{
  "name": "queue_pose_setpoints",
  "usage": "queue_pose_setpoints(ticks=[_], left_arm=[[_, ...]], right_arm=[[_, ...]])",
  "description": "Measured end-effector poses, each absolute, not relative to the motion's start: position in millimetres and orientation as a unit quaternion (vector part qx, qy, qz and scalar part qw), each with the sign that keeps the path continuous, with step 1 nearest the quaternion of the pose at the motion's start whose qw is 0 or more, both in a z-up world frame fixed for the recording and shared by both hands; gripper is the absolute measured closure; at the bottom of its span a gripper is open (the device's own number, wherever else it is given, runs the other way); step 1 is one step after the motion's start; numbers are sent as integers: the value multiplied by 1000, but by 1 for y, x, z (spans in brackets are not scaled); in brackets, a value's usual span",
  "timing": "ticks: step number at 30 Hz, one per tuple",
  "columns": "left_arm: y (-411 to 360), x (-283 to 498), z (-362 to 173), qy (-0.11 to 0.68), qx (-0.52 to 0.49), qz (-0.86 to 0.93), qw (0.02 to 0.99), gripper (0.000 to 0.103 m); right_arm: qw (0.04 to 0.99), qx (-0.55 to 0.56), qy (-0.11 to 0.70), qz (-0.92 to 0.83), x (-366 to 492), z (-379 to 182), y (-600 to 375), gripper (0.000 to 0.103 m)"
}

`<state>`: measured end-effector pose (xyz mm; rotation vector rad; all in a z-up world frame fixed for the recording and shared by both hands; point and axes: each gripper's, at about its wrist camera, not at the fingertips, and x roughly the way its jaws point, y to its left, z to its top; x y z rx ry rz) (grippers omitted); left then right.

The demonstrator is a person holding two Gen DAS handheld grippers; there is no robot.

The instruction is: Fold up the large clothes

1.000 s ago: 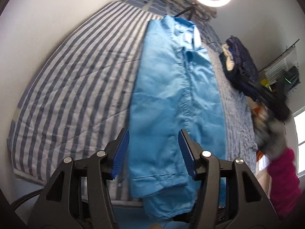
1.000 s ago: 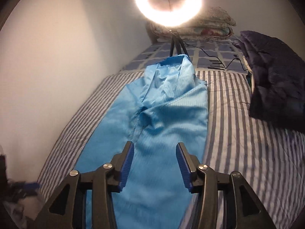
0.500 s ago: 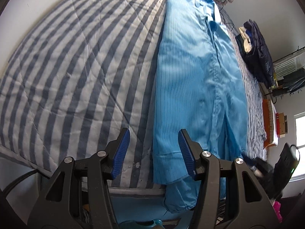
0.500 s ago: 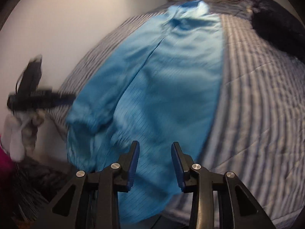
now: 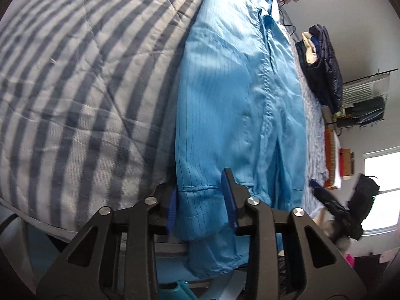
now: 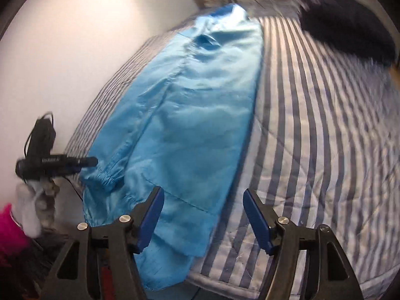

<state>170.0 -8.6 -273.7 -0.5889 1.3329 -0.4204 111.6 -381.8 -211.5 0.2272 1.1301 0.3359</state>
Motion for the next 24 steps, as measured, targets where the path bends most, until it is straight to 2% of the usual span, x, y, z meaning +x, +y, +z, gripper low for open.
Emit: queue_pose_setpoints(ticks=[4,6,7,8,10,11,14,21,22,24], left_arm=[[-16,169,-275,606,-259,-199,725,87],[-19,168,-272,603,-254,-204,728,95],[-20,169,-271,602,-253,-206,729,96],[-21,169,-269,600,-252,-208,730,97],[-24,168,-266,596,-247,-209,734,99],[-25,168,-263,594,-244,-210,737,100],[-23,163,-253,583,-251,-216,742,102],[-22,167,-264,591,-251,-219,735,101],[-20,168,-269,598,-253,-213,730,101],[-23,170,-277,606,-253,-212,724,100]], right_arm=[[794,139,568,168,117,-242,-388,51],[787,154,570,178,116,-251,-386,51],[789,157,565,182,116,-251,-384,55],[785,165,565,192,117,-253,-382,76],[771,188,572,208,120,-260,-377,94],[771,189,571,209,120,-260,-375,98],[777,192,561,213,117,-253,-377,103],[782,209,544,222,114,-242,-392,103],[776,216,549,222,116,-247,-392,102],[764,229,561,220,119,-256,-394,94]])
